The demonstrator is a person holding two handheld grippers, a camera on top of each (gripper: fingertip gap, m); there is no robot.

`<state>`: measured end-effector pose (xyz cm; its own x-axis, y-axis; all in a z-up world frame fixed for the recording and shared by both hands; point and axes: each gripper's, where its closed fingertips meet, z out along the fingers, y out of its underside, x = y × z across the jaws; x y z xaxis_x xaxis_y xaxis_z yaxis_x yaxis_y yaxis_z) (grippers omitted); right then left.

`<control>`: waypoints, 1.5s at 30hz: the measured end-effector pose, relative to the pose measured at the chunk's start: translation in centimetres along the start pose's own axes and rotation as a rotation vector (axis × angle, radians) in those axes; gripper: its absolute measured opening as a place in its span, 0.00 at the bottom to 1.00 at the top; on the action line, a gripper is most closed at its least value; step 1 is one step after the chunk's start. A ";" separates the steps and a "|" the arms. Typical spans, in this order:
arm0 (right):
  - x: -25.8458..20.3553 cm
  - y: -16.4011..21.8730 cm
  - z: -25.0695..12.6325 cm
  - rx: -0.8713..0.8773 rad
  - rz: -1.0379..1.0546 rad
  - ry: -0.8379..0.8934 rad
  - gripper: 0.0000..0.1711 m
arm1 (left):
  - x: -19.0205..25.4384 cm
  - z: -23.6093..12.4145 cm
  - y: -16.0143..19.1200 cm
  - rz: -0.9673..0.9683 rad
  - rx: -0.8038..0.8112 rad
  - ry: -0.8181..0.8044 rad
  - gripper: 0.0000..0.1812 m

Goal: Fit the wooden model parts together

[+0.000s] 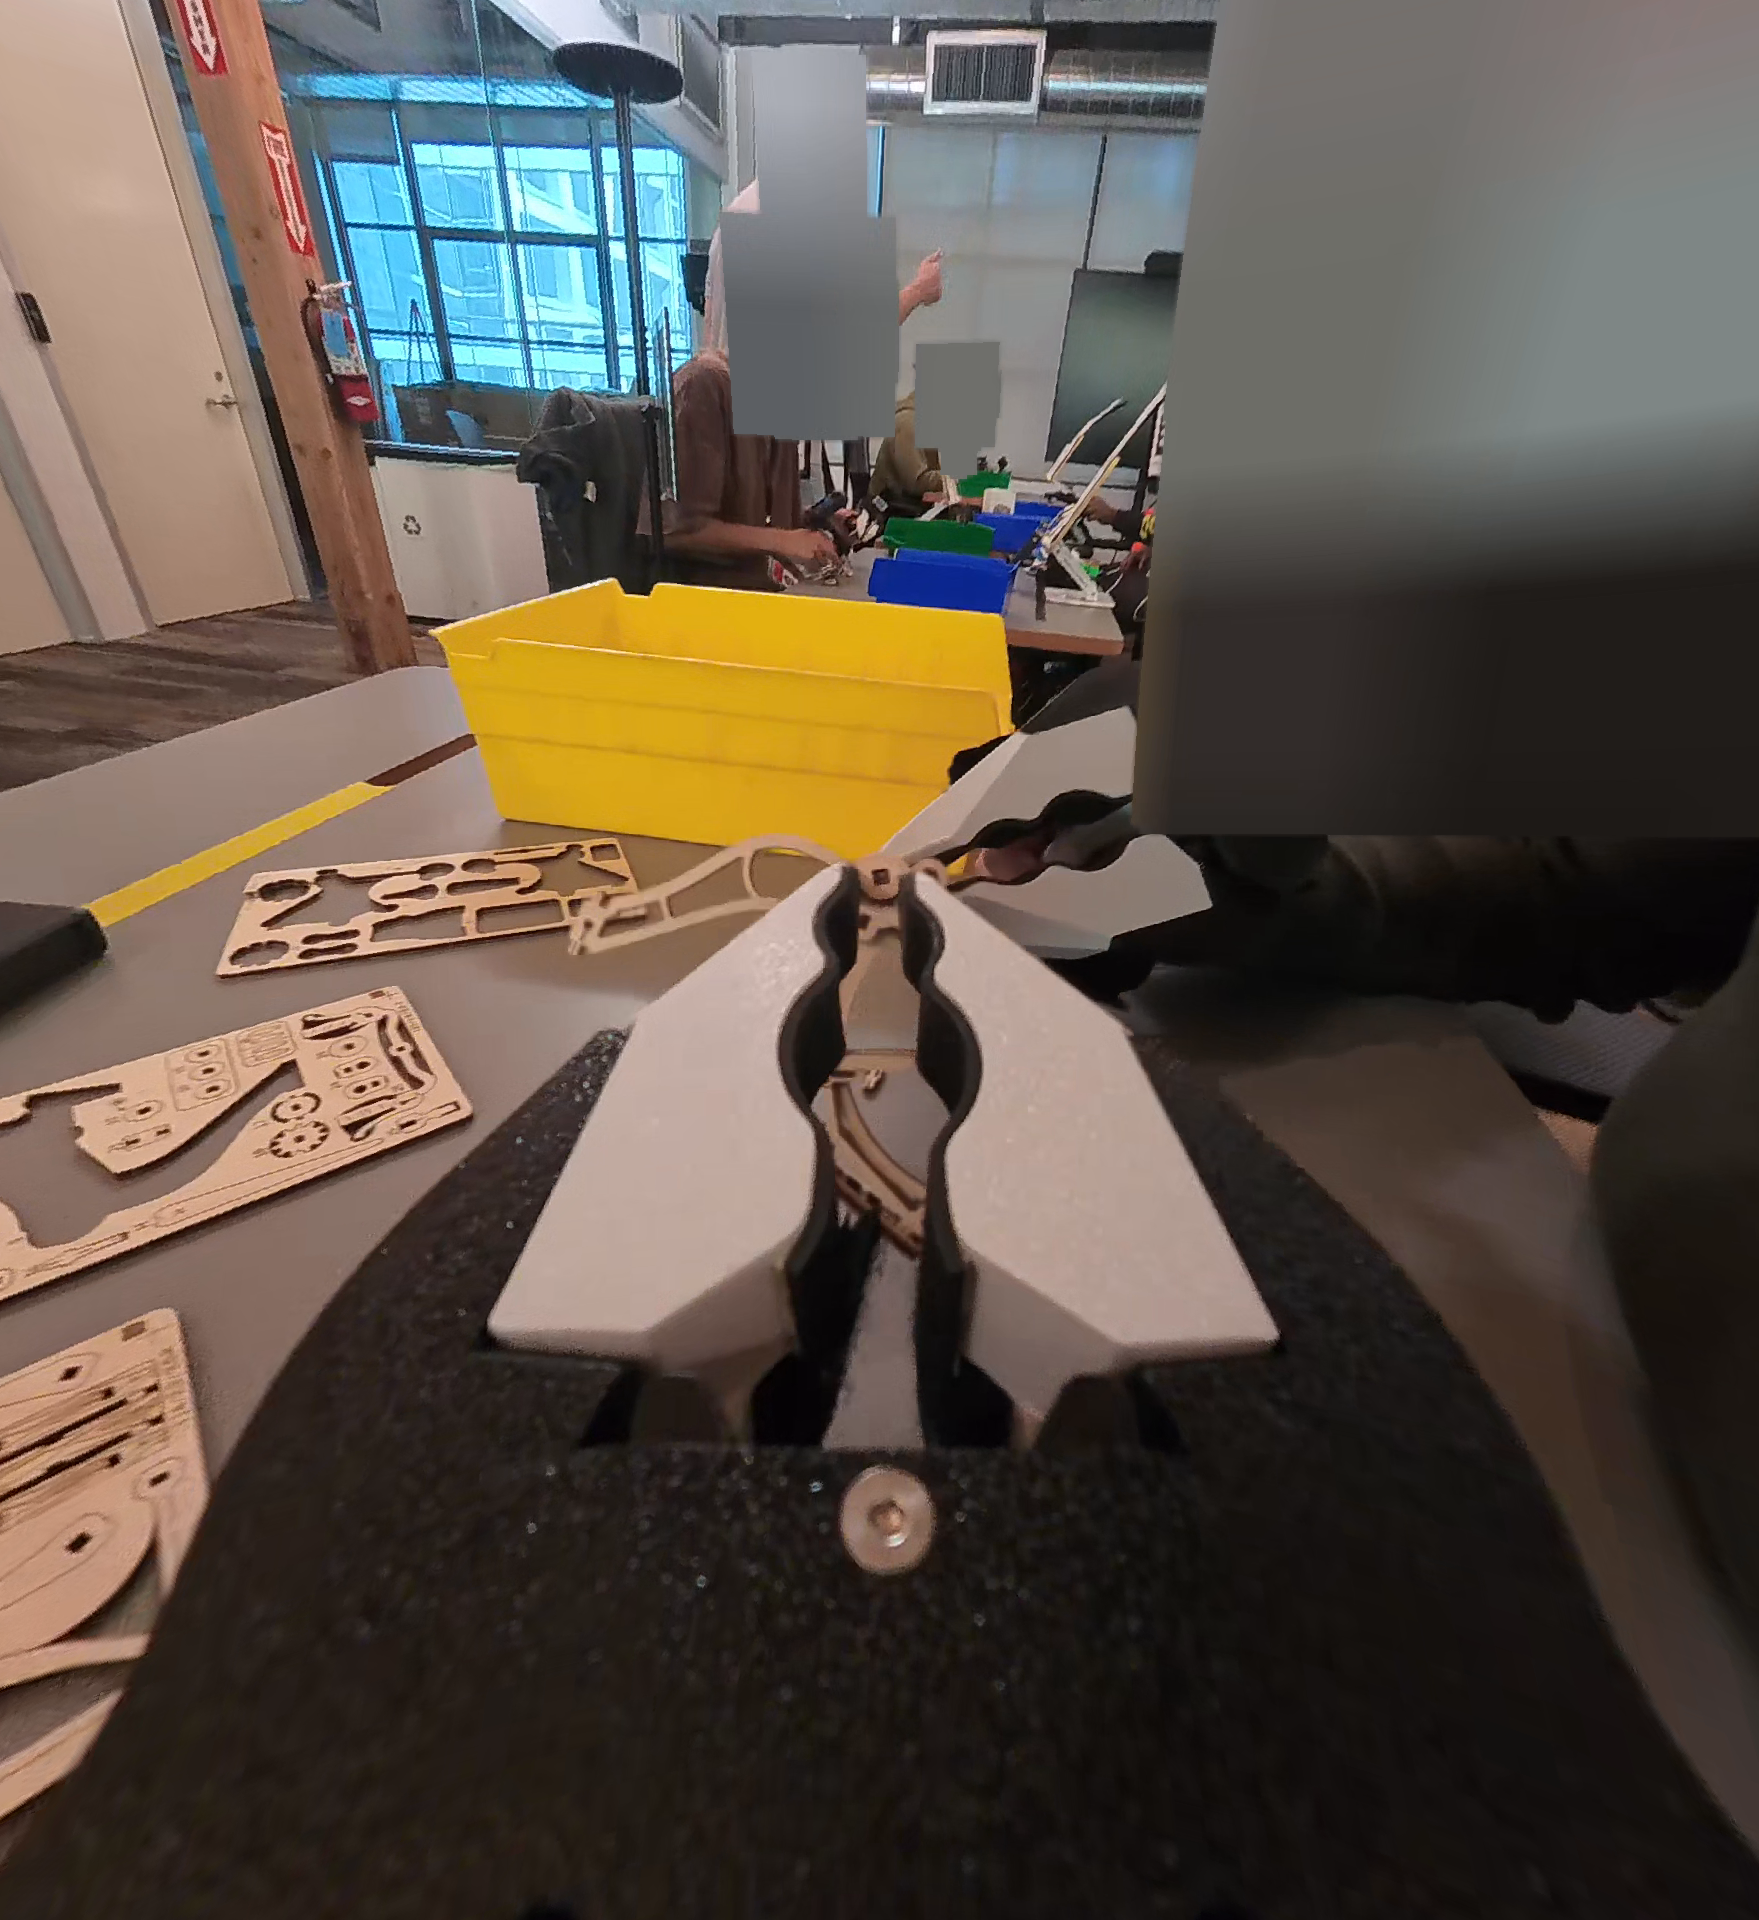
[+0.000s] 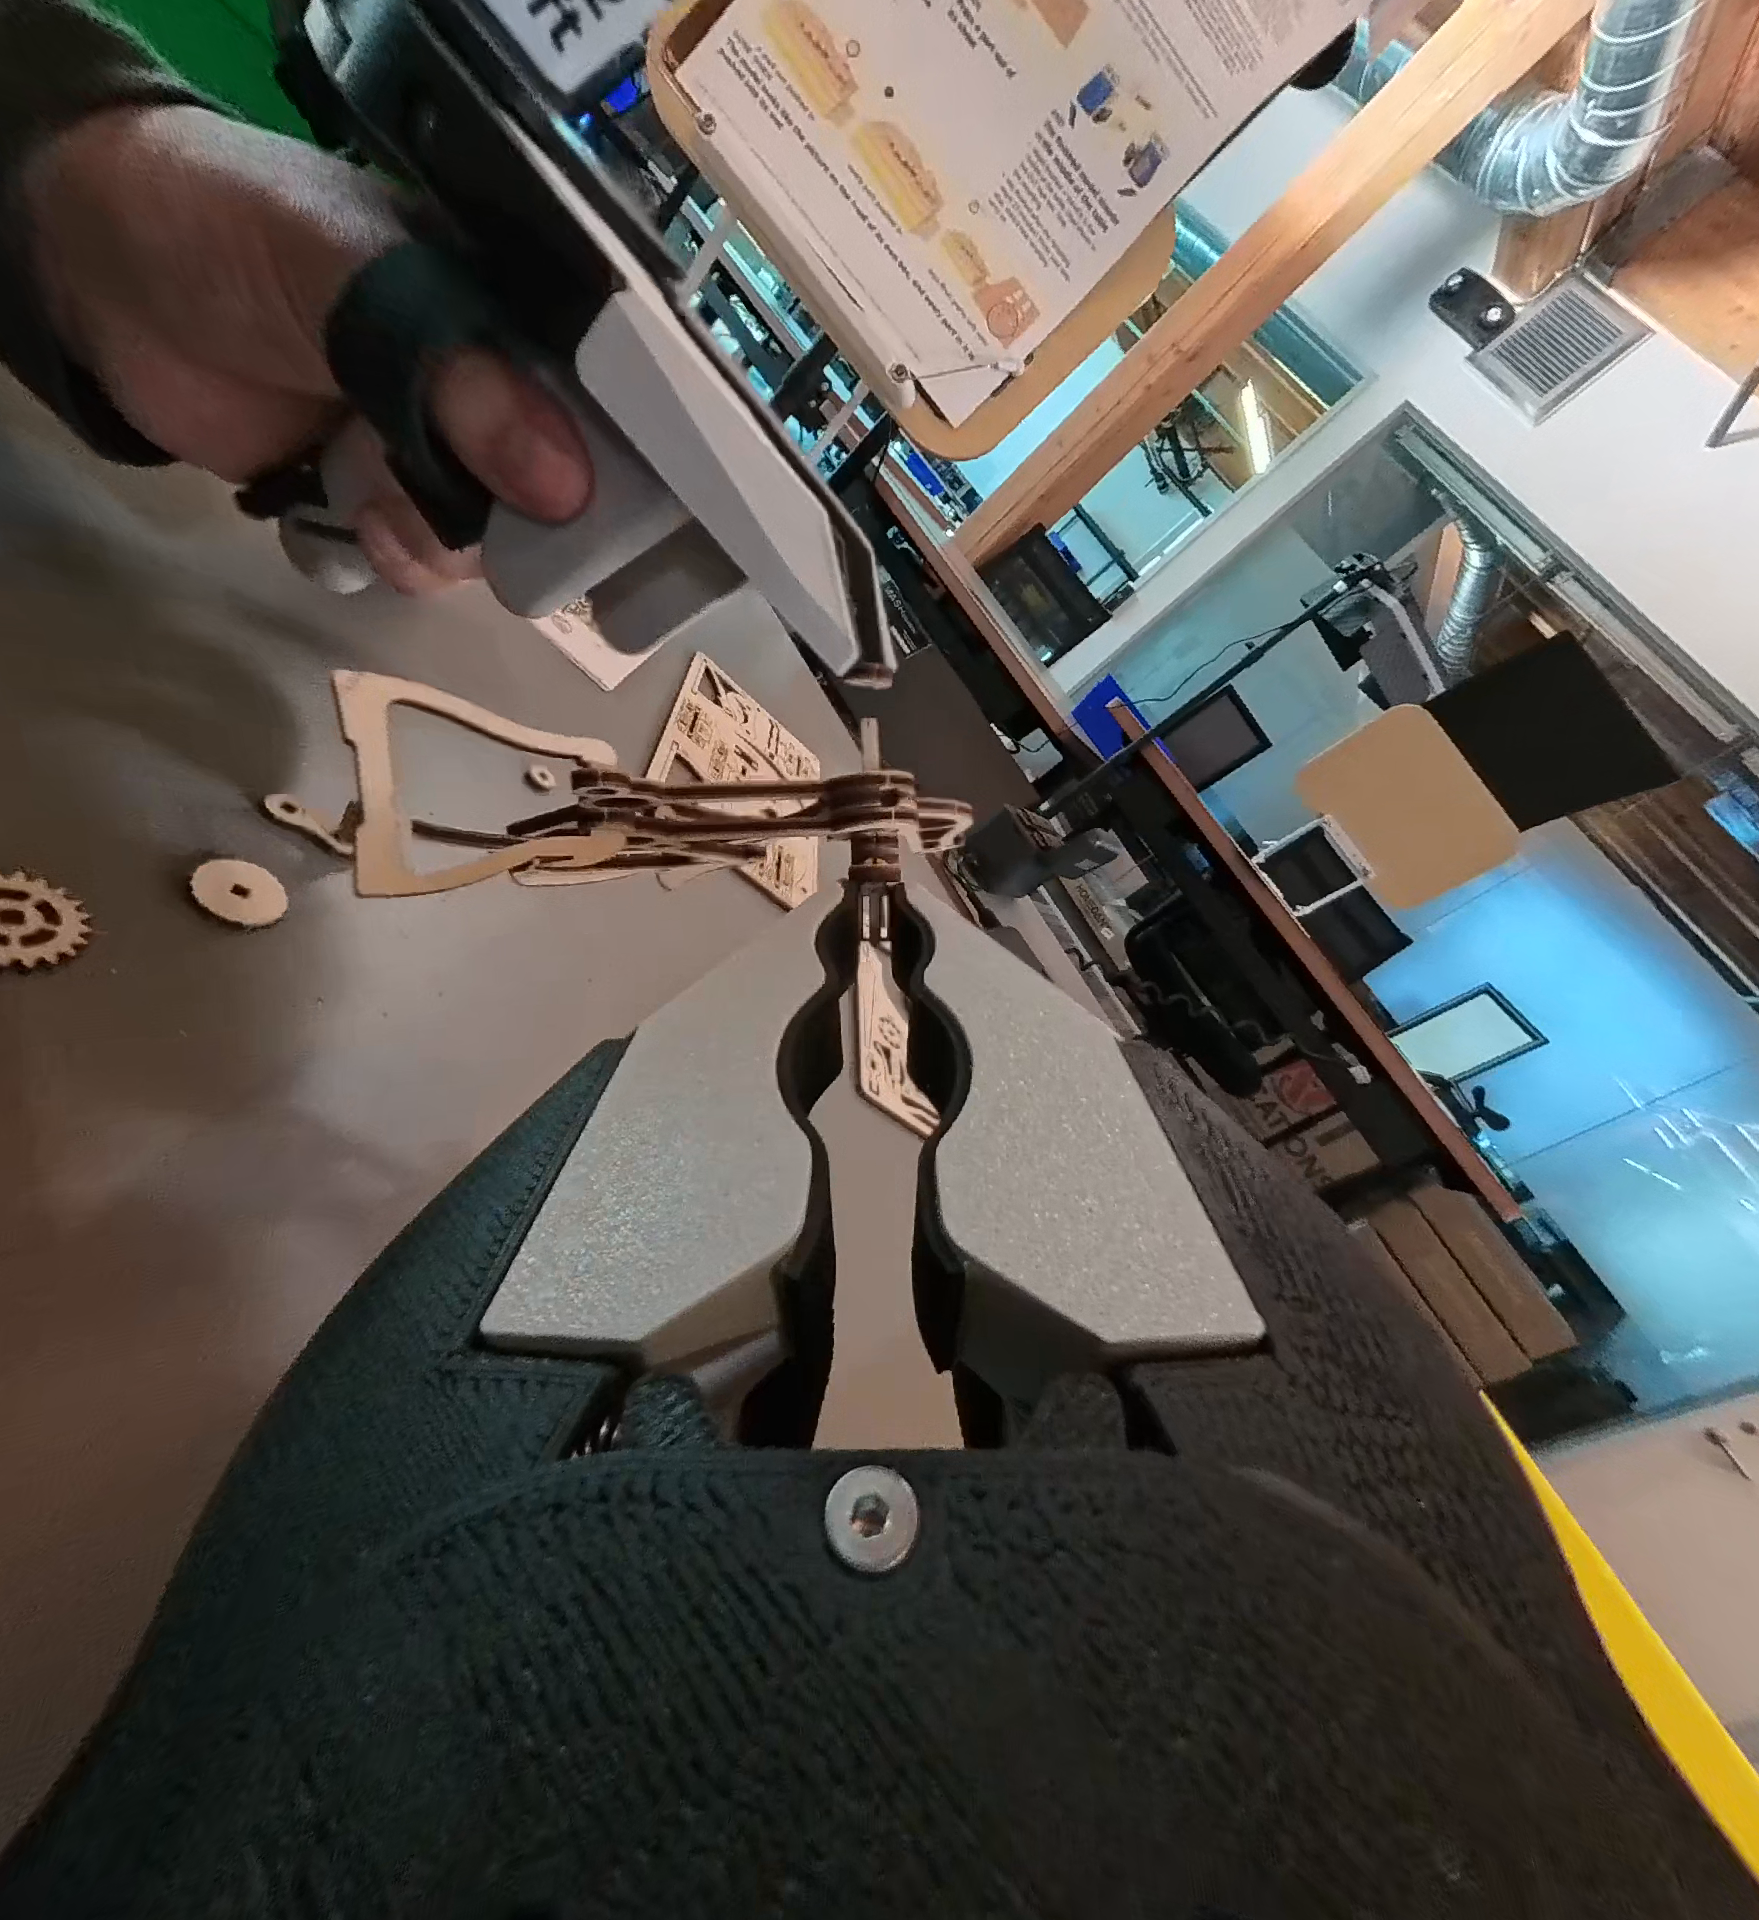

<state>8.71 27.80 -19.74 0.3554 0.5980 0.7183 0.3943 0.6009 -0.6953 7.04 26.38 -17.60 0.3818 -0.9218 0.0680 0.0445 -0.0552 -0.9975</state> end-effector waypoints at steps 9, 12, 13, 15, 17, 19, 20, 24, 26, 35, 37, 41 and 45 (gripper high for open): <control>0.0 -0.7 -0.1 0.023 -0.006 0.022 0.02 | 0.5 0.3 -0.4 -0.101 0.066 0.028 0.03; 0.2 -0.8 -0.1 0.030 -0.001 0.032 0.02 | 0.5 0.3 -0.5 -0.107 0.078 0.027 0.03; 0.2 -0.9 -0.1 0.032 0.005 0.032 0.02 | 0.5 0.3 -0.5 -0.109 0.081 0.026 0.03; 0.2 -0.8 -0.1 0.029 0.008 0.034 0.02 | 0.4 0.3 -0.4 -0.111 0.081 0.020 0.03; 0.2 -0.9 -0.1 0.034 0.011 0.036 0.02 | 0.4 0.3 -0.5 -0.124 0.092 0.024 0.03; 0.2 -0.9 -0.1 0.034 0.015 0.037 0.02 | 0.3 0.2 -0.5 -0.142 0.099 0.025 0.03; 0.2 -1.0 -0.1 0.036 0.015 0.038 0.02 | 0.3 0.3 -0.4 -0.151 0.099 0.031 0.03; 0.1 -0.9 0.0 0.019 0.006 0.041 0.02 | 0.3 0.4 -0.3 -0.166 0.105 0.027 0.03; 0.0 -0.9 0.0 0.018 0.013 0.042 0.02 | 0.3 0.5 -0.3 -0.159 0.107 0.018 0.03; -0.6 -0.1 0.4 -0.014 0.005 0.039 0.02 | -0.3 0.9 1.5 -0.195 0.036 0.000 0.02; -0.7 0.1 0.5 -0.021 0.011 0.034 0.02 | -0.4 1.0 1.7 -0.202 0.029 -0.005 0.02; -0.8 0.5 0.5 -0.036 0.014 0.026 0.02 | -0.6 1.0 2.1 -0.211 0.011 -0.012 0.02; -1.0 1.0 0.7 -0.062 -0.011 0.018 0.02 | -0.9 1.1 2.7 -0.236 -0.023 -0.013 0.03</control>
<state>8.18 28.14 -21.21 0.3659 0.5814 0.7267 0.4496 0.5732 -0.6850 7.87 27.46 -20.34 0.3748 -0.8773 0.2998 0.1128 -0.2778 -0.9540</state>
